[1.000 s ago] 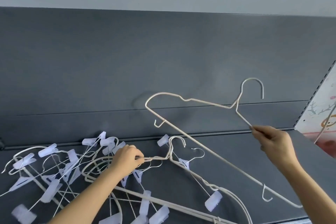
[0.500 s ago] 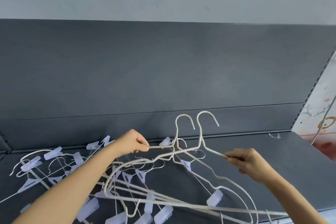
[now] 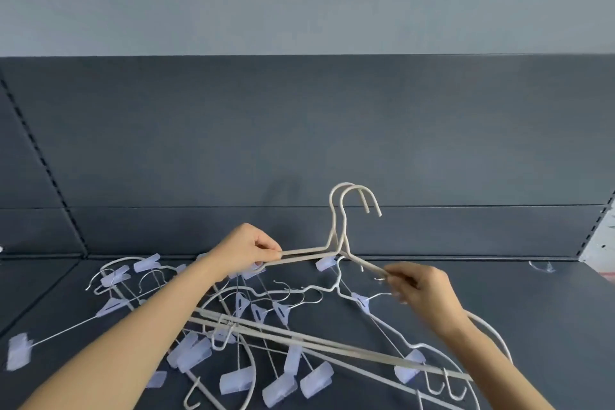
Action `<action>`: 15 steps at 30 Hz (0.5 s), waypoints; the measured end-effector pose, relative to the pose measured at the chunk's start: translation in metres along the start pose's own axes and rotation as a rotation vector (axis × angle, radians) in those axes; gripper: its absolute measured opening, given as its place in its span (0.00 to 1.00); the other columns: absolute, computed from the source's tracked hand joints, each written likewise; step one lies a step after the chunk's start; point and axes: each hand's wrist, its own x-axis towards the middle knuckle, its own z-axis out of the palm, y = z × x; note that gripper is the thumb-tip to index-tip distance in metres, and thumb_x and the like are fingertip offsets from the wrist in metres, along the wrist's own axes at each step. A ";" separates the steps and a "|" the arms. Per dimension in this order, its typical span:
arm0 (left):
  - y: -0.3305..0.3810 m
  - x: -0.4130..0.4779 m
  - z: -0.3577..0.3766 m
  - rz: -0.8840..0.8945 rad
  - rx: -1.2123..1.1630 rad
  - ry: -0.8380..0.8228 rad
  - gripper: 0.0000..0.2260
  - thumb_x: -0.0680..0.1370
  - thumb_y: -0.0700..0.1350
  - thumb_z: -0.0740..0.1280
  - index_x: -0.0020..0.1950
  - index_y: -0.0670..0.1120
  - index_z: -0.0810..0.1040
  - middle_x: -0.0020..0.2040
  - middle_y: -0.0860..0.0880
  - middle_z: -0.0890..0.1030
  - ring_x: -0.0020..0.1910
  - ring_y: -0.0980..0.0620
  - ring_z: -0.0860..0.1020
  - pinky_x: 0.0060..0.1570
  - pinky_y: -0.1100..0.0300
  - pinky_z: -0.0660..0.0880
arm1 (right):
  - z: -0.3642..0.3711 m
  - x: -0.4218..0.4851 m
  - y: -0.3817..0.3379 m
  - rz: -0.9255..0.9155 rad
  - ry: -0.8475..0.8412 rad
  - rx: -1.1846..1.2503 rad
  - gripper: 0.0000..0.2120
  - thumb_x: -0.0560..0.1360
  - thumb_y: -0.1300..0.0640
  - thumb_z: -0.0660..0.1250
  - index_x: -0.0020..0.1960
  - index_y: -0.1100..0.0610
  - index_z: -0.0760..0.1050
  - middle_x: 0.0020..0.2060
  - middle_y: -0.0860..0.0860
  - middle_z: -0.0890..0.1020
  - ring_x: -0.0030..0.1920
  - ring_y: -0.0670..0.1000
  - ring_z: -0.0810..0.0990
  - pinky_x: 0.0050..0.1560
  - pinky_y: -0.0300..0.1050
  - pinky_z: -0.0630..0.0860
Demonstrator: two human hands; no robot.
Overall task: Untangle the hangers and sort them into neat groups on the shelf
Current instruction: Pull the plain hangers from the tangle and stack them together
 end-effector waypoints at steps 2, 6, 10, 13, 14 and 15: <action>-0.002 -0.012 -0.015 -0.012 -0.035 0.038 0.06 0.72 0.39 0.71 0.36 0.48 0.83 0.23 0.56 0.77 0.24 0.62 0.70 0.33 0.69 0.69 | 0.002 0.006 -0.019 -0.045 -0.010 0.012 0.08 0.72 0.67 0.66 0.44 0.57 0.82 0.35 0.59 0.82 0.33 0.56 0.75 0.40 0.45 0.72; -0.011 -0.037 -0.050 -0.041 -0.085 0.113 0.06 0.72 0.39 0.70 0.36 0.47 0.84 0.26 0.52 0.77 0.26 0.57 0.71 0.34 0.63 0.70 | 0.016 0.018 -0.055 -0.143 -0.022 0.048 0.11 0.72 0.66 0.66 0.41 0.52 0.82 0.31 0.49 0.80 0.35 0.50 0.74 0.37 0.35 0.69; -0.030 -0.072 -0.084 -0.011 -0.004 0.251 0.04 0.71 0.42 0.71 0.37 0.49 0.83 0.37 0.48 0.84 0.37 0.52 0.79 0.45 0.56 0.76 | 0.047 0.029 -0.093 -0.175 -0.023 0.048 0.08 0.72 0.66 0.67 0.46 0.59 0.83 0.34 0.50 0.80 0.34 0.40 0.76 0.37 0.25 0.67; -0.057 -0.106 -0.114 -0.022 0.121 0.346 0.03 0.68 0.48 0.74 0.37 0.53 0.81 0.35 0.54 0.81 0.36 0.56 0.77 0.41 0.59 0.72 | 0.085 0.034 -0.130 -0.230 -0.032 0.066 0.07 0.72 0.67 0.67 0.47 0.62 0.82 0.33 0.50 0.79 0.32 0.40 0.76 0.36 0.24 0.68; -0.070 -0.119 -0.126 -0.024 0.174 0.394 0.04 0.68 0.48 0.74 0.36 0.54 0.79 0.35 0.55 0.79 0.35 0.57 0.76 0.40 0.60 0.71 | 0.100 0.035 -0.146 -0.251 -0.048 0.072 0.06 0.72 0.66 0.68 0.46 0.62 0.82 0.33 0.51 0.80 0.32 0.40 0.76 0.35 0.25 0.68; -0.085 -0.132 -0.139 -0.024 0.216 0.449 0.05 0.69 0.47 0.73 0.36 0.55 0.79 0.35 0.56 0.77 0.36 0.57 0.75 0.40 0.60 0.70 | 0.118 0.035 -0.162 -0.274 -0.066 0.075 0.06 0.72 0.66 0.68 0.46 0.62 0.82 0.33 0.53 0.81 0.32 0.42 0.75 0.35 0.26 0.68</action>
